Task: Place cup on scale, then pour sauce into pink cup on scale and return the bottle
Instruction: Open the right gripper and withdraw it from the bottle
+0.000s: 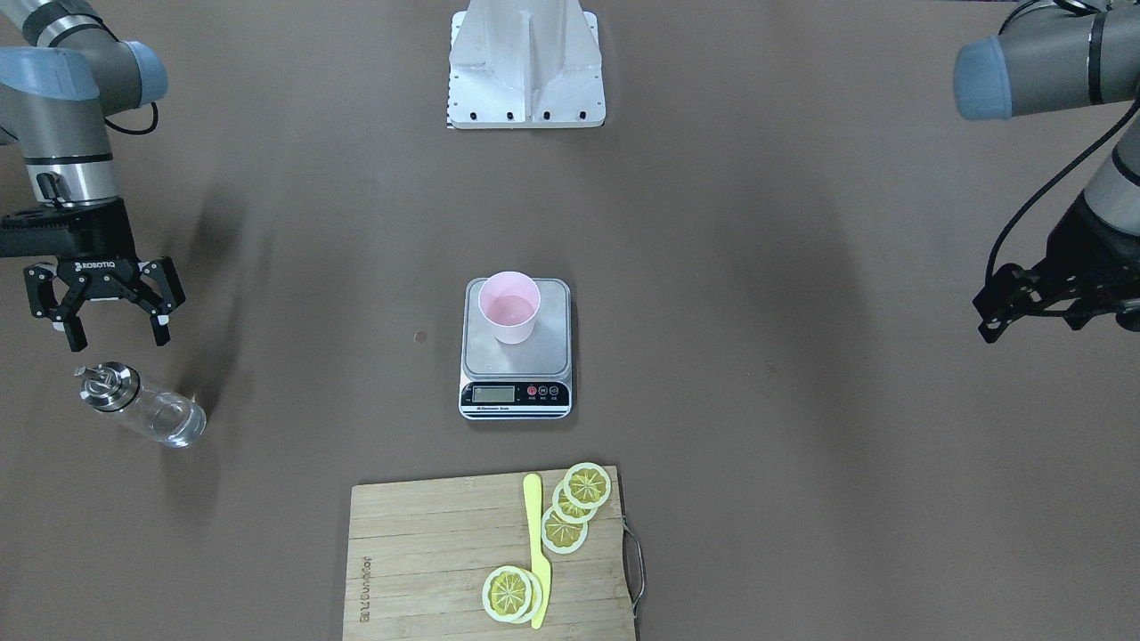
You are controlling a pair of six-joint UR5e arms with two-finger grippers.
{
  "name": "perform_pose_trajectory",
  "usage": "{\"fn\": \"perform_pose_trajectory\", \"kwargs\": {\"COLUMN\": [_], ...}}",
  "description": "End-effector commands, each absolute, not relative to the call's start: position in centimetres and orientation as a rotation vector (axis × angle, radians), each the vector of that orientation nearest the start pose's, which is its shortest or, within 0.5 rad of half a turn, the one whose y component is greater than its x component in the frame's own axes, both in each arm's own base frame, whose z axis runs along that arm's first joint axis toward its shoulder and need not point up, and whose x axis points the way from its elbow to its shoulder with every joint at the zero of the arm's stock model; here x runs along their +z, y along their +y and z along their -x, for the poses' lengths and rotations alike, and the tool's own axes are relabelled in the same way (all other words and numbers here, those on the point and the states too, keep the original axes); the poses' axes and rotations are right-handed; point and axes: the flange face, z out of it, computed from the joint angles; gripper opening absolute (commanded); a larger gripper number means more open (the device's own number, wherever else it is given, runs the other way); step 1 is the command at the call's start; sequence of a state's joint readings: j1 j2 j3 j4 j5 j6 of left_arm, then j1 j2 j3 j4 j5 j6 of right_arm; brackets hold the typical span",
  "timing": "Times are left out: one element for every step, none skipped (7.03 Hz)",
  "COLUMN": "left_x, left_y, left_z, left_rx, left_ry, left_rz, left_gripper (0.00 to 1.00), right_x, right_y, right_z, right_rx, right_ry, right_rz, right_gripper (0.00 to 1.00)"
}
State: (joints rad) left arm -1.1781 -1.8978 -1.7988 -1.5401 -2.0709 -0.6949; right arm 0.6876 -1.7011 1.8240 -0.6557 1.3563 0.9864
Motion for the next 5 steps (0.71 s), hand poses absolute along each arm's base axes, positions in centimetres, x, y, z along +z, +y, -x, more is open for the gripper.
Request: {"fn": "perform_pose_trajectory", "kwargs": {"left_x": [38.5, 38.9, 40.7, 42.1, 43.8], "left_y": [-58.7, -58.7, -58.2, -59.1, -59.9], "left_z": [-15.1, -15.1, -14.7, -12.6, -9.7], "left_rx": [-0.159, -0.157, -0.156, -0.139, -0.102], "left_ry": [0.683, 0.679, 0.664, 0.650, 0.624], "left_rz": [-0.185, -0.179, -0.157, -0.162, -0.169], "left_gripper": [0.99, 0.99, 0.99, 0.99, 0.99], "right_x": [46.2, 45.9, 46.1, 46.9, 48.1], "right_y": [-38.1, -39.3, -40.6, -42.4, -43.2], "right_z": [21.1, 17.2, 12.0, 6.8, 2.7], "right_rx": [0.148, 0.175, 0.166, 0.098, 0.009], "right_ry": [-0.834, -0.883, -0.949, -0.948, -0.900], "right_rz": [-0.695, -0.647, -0.584, -0.568, -0.533], "right_gripper": [1.00, 1.00, 1.00, 1.00, 1.00]}}
